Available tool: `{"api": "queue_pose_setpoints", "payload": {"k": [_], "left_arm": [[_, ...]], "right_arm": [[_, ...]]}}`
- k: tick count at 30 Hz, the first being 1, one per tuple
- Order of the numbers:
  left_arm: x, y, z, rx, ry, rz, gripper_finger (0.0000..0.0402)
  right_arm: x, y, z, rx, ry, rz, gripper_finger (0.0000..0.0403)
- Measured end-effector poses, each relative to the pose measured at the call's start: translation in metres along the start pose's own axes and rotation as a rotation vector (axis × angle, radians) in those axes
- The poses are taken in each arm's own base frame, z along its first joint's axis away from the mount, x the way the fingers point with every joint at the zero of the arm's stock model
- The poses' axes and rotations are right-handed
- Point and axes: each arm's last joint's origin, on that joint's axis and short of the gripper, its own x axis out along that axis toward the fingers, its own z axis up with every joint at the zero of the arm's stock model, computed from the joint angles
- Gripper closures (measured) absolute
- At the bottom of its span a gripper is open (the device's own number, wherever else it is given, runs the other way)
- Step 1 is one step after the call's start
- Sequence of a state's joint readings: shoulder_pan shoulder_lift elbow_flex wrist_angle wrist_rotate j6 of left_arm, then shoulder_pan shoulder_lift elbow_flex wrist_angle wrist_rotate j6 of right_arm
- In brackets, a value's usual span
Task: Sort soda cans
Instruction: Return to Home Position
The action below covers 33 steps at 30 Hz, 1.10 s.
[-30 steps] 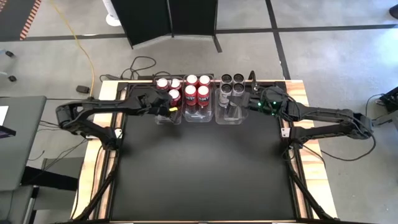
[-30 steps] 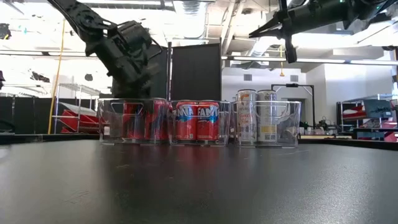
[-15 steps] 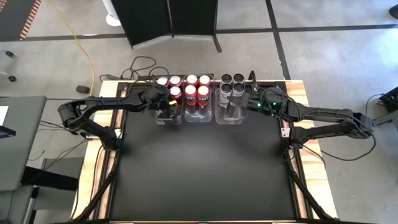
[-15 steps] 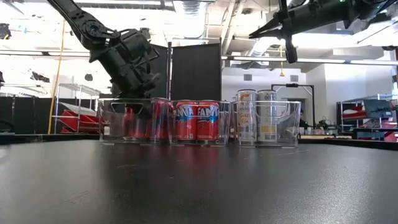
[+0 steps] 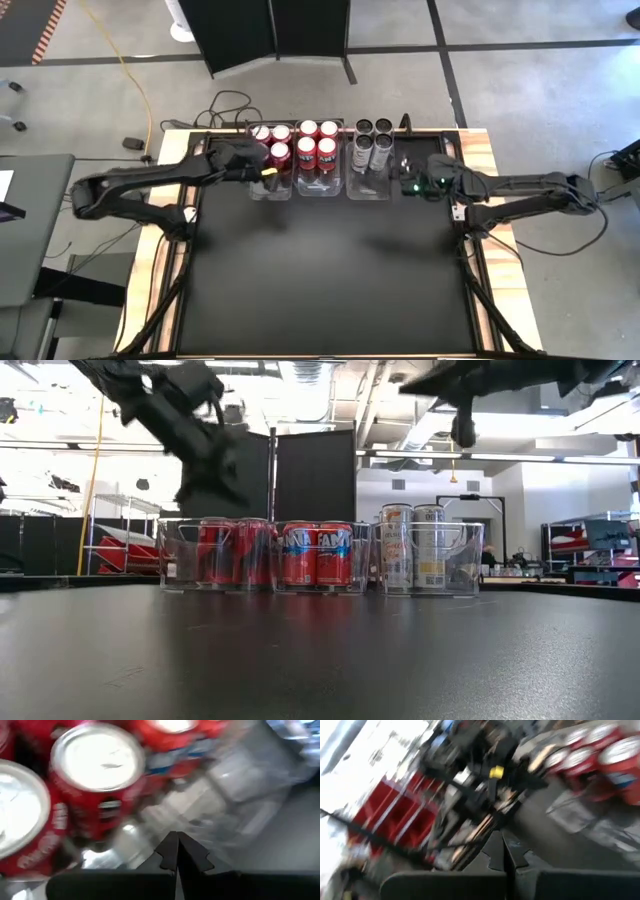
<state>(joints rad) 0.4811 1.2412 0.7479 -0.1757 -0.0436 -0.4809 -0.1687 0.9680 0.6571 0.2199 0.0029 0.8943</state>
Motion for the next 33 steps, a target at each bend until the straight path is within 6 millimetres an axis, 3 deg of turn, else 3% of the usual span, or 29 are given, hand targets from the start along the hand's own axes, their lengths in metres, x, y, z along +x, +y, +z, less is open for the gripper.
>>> {"api": "queue_pose_setpoints", "payload": {"k": [9, 13, 17, 23, 28, 33], "left_arm": [[-0.09, -0.046, 0.001, 0.119, -0.234, -0.356, 0.0401], [-0.122, -0.058, -0.002, 0.152, -0.325, -0.51, 0.0401], [-0.145, -0.064, -0.006, 0.174, -0.382, -0.616, 0.0401], [-0.154, -0.067, -0.014, 0.273, -0.381, -0.652, 0.0401], [-0.149, -0.064, -0.02, 0.35, -0.324, -0.599, 0.0401], [-0.15, -0.064, -0.02, 0.297, -0.309, -0.608, 0.0401]], "right_arm": [[-0.007, 0.044, -0.031, -0.198, 0.119, 0.253, 0.0403], [-0.016, 0.079, -0.03, -0.329, 0.117, 0.297, 0.0403], [-0.03, 0.108, -0.023, -0.524, 0.122, 0.203, 0.0403], [-0.046, 0.117, -0.018, -0.67, 0.246, 0.027, 0.0403], [-0.062, 0.129, -0.009, -0.744, 0.101, -0.029, 0.0403], [-0.086, 0.135, 0.002, -0.841, 0.001, -0.018, 0.0403]]}}
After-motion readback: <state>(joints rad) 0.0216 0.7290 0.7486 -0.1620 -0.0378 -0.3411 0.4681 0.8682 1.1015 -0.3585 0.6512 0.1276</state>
